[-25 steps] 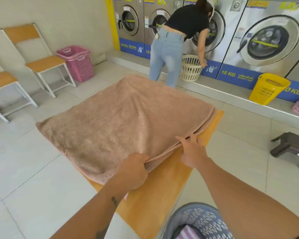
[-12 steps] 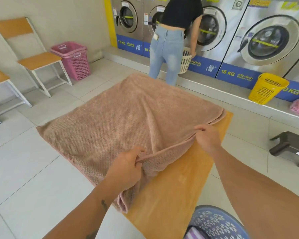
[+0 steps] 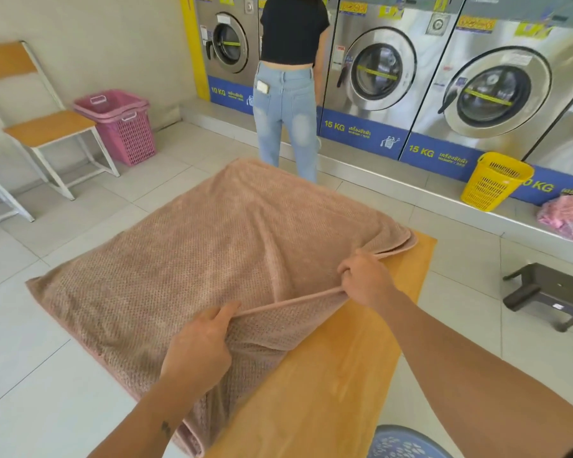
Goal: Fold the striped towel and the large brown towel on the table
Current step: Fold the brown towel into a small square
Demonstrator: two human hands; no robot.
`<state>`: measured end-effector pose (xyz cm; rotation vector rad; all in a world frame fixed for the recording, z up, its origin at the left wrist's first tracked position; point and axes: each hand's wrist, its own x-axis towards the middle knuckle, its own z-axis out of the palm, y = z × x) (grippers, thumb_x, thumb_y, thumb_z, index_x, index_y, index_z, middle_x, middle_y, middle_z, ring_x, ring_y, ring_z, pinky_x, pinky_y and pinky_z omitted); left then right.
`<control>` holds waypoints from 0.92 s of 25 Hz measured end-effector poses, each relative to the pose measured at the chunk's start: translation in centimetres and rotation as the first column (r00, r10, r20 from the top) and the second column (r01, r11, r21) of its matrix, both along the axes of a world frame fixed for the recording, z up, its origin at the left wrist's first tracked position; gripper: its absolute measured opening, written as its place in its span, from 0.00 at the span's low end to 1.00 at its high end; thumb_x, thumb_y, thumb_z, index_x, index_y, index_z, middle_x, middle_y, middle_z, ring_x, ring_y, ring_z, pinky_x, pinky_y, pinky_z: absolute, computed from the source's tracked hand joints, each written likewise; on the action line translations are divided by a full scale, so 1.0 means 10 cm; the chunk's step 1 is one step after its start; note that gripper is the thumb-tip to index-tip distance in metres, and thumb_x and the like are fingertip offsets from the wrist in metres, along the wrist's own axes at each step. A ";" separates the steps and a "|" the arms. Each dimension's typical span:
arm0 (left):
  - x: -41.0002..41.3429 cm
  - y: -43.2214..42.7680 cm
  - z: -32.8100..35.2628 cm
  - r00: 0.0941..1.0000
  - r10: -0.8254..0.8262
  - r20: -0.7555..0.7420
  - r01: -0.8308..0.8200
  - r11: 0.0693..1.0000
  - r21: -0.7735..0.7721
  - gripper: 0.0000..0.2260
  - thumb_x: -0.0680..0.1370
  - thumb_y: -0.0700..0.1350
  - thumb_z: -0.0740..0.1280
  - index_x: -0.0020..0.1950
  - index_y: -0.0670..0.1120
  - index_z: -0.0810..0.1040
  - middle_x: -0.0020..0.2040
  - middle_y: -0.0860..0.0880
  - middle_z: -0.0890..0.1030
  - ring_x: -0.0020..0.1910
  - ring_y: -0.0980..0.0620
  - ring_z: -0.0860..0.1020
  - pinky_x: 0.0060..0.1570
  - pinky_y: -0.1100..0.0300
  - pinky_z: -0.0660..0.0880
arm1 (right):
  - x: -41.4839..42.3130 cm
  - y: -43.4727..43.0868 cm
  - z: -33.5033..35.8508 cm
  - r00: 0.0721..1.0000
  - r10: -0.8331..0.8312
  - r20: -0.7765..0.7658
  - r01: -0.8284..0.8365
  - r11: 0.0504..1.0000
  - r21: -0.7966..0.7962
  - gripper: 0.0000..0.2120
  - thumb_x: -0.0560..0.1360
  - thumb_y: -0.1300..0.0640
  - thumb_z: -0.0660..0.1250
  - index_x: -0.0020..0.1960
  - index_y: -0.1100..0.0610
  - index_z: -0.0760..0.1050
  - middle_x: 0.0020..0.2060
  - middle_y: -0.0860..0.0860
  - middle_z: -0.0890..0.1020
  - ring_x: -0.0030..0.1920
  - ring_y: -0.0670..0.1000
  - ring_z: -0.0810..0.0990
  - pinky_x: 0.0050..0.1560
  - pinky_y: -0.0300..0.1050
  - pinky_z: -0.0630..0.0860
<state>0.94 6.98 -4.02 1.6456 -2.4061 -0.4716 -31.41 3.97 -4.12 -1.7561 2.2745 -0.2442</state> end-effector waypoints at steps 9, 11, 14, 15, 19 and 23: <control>0.11 -0.15 -0.11 0.992 0.096 0.086 -0.098 0.995 0.025 0.28 0.75 0.36 0.60 0.74 0.53 0.65 0.56 0.53 0.72 0.52 0.52 0.69 0.52 0.57 0.73 | -0.32 0.03 -0.21 0.859 0.284 -0.426 -0.301 0.953 0.028 0.14 0.65 0.58 0.71 0.51 0.53 0.77 0.54 0.55 0.70 0.59 0.59 0.69 0.58 0.54 0.71; 0.12 -0.20 -0.11 0.988 0.116 0.103 -0.118 0.993 0.016 0.27 0.75 0.37 0.61 0.73 0.53 0.66 0.54 0.54 0.73 0.52 0.52 0.70 0.51 0.57 0.74 | -0.35 -0.01 -0.24 0.876 0.250 -0.411 -0.273 0.962 0.003 0.16 0.65 0.59 0.71 0.51 0.53 0.74 0.57 0.56 0.69 0.64 0.60 0.67 0.61 0.58 0.70; 0.13 -0.20 -0.10 0.984 0.128 0.124 -0.129 0.992 -0.001 0.26 0.74 0.36 0.62 0.71 0.52 0.69 0.49 0.55 0.71 0.48 0.54 0.69 0.49 0.57 0.74 | -0.36 -0.05 -0.32 0.904 0.254 -0.344 -0.270 0.963 0.002 0.15 0.70 0.63 0.66 0.54 0.52 0.67 0.52 0.51 0.74 0.55 0.57 0.76 0.54 0.52 0.72; 0.14 -0.21 -0.11 0.984 0.132 0.118 -0.133 0.991 0.002 0.26 0.74 0.36 0.62 0.71 0.52 0.70 0.48 0.55 0.71 0.47 0.54 0.69 0.48 0.57 0.74 | -0.36 -0.05 -0.35 0.908 0.250 -0.336 -0.272 0.962 -0.020 0.15 0.71 0.64 0.65 0.54 0.52 0.66 0.50 0.51 0.75 0.50 0.57 0.78 0.48 0.50 0.72; 0.13 -0.23 -0.11 0.991 0.120 0.063 -0.119 0.993 -0.017 0.23 0.76 0.36 0.60 0.69 0.50 0.72 0.48 0.53 0.71 0.44 0.52 0.72 0.42 0.53 0.77 | -0.35 -0.17 -0.34 0.895 0.270 -0.354 -0.324 0.940 -0.104 0.19 0.67 0.71 0.68 0.53 0.55 0.72 0.45 0.55 0.73 0.42 0.59 0.76 0.36 0.48 0.68; 0.12 -0.28 0.00 0.982 0.172 0.073 -0.168 0.984 -0.054 0.25 0.77 0.37 0.59 0.73 0.55 0.65 0.54 0.53 0.71 0.46 0.50 0.73 0.43 0.53 0.76 | -0.22 -0.57 -0.06 0.855 0.333 -0.396 -0.398 0.913 -0.090 0.18 0.69 0.69 0.66 0.55 0.53 0.73 0.49 0.54 0.69 0.50 0.60 0.72 0.43 0.53 0.73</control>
